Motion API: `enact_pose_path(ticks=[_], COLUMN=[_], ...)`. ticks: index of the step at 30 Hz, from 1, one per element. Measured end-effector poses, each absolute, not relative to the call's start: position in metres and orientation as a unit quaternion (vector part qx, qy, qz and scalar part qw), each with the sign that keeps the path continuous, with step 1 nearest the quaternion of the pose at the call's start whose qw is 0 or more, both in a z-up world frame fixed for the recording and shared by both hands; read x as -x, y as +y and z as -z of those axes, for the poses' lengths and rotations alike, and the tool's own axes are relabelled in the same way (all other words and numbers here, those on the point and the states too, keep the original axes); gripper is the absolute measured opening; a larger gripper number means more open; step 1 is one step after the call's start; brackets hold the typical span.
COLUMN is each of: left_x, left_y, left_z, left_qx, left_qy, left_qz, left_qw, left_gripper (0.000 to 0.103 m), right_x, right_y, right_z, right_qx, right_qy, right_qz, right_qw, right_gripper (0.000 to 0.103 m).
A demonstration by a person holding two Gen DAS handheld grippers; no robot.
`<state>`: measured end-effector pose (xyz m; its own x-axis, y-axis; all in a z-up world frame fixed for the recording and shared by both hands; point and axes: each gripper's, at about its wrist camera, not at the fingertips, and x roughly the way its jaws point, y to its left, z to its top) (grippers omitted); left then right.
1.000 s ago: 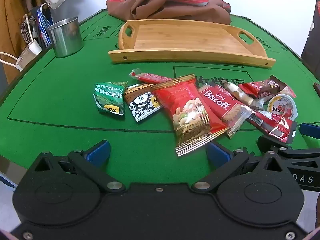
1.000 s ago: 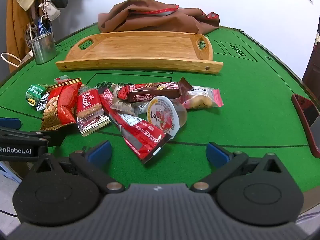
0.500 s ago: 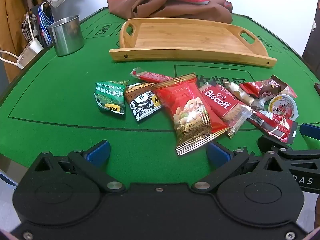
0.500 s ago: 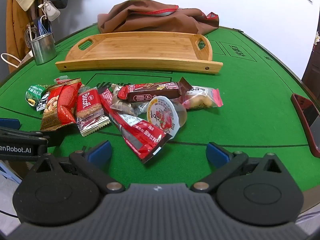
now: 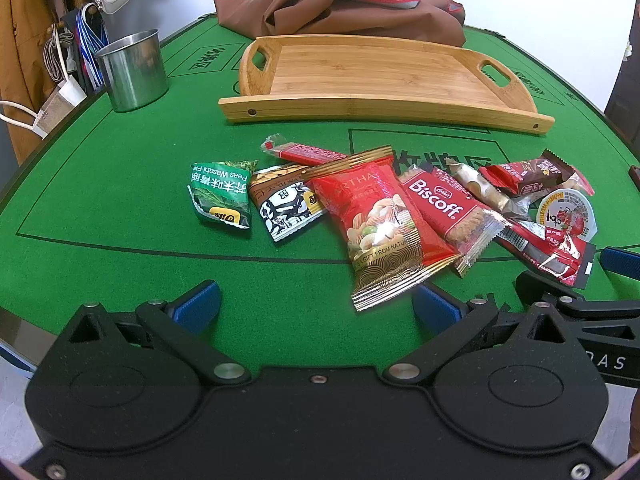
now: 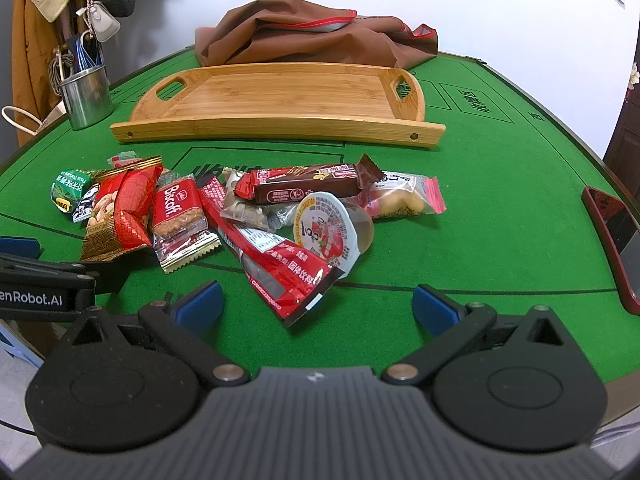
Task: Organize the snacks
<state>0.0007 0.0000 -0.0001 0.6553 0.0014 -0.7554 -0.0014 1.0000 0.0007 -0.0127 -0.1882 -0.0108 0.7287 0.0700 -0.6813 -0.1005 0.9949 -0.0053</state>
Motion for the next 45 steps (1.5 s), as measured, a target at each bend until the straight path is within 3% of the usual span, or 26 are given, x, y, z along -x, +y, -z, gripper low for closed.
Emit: enact_pose_path(ticks=[29,45], left_x=[0.002,0.011], left_y=[0.004,0.01], left_z=[0.005,0.008], left_qx=[-0.003,-0.018], left_qy=[0.412,0.373], left_qz=[0.001,0.044], left_qw=[0.911,0.927], left_gripper=[0.103,0.103], right_x=[0.017,0.02], right_y=[-0.188,-0.19], right_z=[0.012,0.013], right_qx=[0.021,0.026], right_qy=[0.358,0.343], right_qz=[-0.041,-0.052], right_qw=[0.933,0.938], right_gripper=[0.103,0.103])
